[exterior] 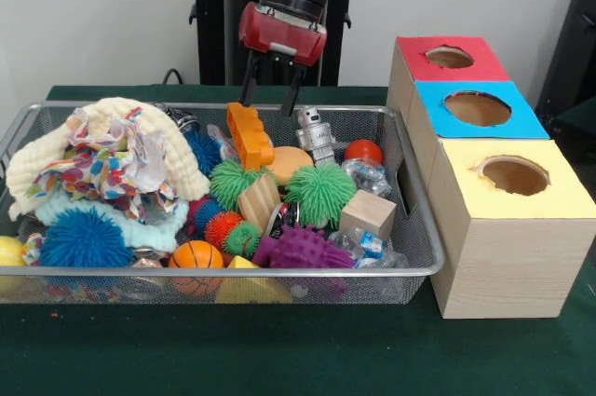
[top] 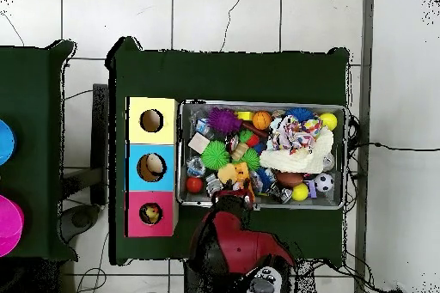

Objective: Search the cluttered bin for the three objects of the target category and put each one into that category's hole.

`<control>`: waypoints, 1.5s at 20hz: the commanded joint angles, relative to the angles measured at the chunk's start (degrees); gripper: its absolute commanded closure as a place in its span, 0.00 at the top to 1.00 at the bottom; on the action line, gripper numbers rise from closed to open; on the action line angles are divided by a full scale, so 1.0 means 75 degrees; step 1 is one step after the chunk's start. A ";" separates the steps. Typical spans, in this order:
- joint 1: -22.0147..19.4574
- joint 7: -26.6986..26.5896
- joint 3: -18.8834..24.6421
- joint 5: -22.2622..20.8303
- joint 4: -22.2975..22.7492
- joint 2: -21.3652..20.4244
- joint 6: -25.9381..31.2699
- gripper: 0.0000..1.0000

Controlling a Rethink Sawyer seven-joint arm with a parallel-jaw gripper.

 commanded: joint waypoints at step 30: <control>-0.0799 0.1567 0.1559 0.0689 -0.0467 0.0208 -0.0434 1.00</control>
